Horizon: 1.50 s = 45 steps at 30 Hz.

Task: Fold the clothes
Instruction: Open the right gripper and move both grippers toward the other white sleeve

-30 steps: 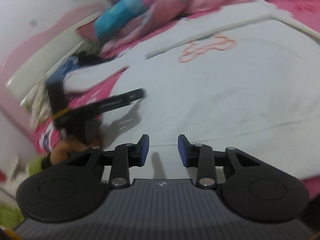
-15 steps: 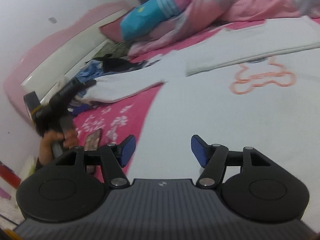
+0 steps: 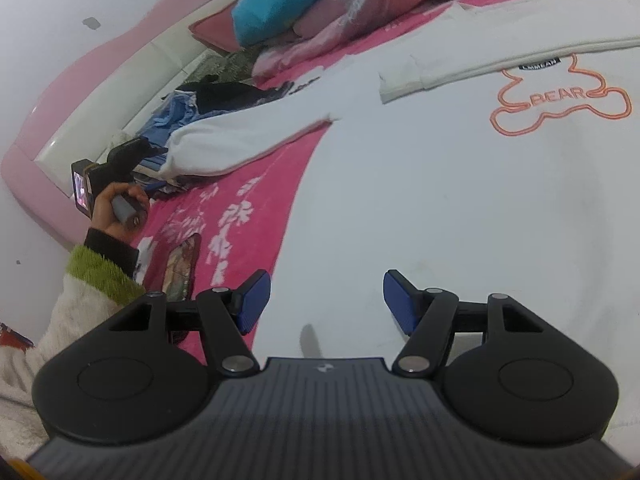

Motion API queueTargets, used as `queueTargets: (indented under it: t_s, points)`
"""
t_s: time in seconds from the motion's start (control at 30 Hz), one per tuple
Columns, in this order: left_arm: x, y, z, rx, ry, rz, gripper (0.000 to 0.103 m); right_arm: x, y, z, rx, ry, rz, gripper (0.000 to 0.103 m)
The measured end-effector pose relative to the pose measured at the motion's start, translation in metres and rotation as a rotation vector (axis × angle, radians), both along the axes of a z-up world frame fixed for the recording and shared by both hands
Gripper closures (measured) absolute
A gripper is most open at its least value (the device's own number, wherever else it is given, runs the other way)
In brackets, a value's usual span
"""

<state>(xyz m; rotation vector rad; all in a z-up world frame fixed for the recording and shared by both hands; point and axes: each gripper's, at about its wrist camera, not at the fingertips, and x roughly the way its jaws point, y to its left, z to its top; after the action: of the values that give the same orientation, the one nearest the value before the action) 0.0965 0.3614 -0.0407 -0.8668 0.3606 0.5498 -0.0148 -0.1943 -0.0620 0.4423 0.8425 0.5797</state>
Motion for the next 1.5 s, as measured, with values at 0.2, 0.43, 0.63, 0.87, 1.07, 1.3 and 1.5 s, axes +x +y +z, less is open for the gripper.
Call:
queueTargets:
  t_s: [0.2, 0.43, 0.63, 0.87, 1.07, 1.3, 1.5]
  points:
    - [-0.004, -0.010, 0.006, 0.082, -0.014, 0.003, 0.097, 0.005, 0.001, -0.008, 0.005, 0.024, -0.001, 0.040]
    - [-0.025, -0.103, 0.057, 0.290, -0.156, -0.223, 0.098, 0.000, -0.010, -0.010, 0.031, 0.020, -0.032, 0.040]
    - [-0.032, -0.261, 0.070, 0.439, -0.217, -0.747, 0.097, -0.015, -0.037, -0.009, 0.060, 0.001, -0.102, 0.040]
    - [-0.040, -0.377, -0.027, 0.404, -0.006, -1.122, 0.056, -0.040, -0.085, -0.016, 0.102, -0.005, -0.259, 0.037]
    - [-0.057, -0.357, -0.050, 0.373, 0.022, -1.033, 0.037, -0.036, -0.117, -0.027, 0.238, 0.028, -0.320, 0.037]
    - [-0.052, -0.345, -0.057, 0.362, -0.002, -1.011, 0.034, 0.040, -0.093, -0.031, 0.453, 0.132, -0.274, 0.037]
    - [-0.055, -0.337, -0.062, 0.295, -0.053, -1.017, 0.031, 0.103, -0.065, -0.058, 0.638, 0.411, -0.289, 0.037]
